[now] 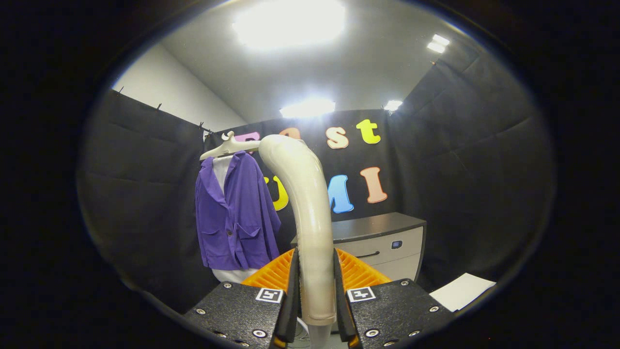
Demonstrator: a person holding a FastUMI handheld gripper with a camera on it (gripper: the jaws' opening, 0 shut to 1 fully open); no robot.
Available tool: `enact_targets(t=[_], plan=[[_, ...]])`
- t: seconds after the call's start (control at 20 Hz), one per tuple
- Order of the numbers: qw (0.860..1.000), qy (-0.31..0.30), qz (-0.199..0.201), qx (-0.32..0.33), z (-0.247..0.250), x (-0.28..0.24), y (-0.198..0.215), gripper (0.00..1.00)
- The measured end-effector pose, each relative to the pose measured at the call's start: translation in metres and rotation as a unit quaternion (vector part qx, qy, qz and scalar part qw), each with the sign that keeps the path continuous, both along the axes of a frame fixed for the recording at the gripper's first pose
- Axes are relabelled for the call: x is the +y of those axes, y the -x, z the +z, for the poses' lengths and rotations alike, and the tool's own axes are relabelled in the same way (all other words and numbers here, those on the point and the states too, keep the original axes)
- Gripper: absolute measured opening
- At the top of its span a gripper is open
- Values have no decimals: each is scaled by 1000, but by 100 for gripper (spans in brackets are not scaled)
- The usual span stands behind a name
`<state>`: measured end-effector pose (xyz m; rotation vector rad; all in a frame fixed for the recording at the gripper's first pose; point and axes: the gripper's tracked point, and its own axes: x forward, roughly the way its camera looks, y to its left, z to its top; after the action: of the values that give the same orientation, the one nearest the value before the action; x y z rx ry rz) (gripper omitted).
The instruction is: Iron the clothes twice with a garment steamer, once on the left side and once on the right side.
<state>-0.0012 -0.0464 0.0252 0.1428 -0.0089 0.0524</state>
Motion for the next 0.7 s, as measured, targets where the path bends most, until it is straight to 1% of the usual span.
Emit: enact_targets(t=[0.25, 0.4, 0.7], plan=[[1000, 5, 20, 8, -7, 7, 10, 34], [1000, 11, 12, 1, -4, -1, 13, 34], [1000, 13, 9, 12, -7, -12, 14, 34]])
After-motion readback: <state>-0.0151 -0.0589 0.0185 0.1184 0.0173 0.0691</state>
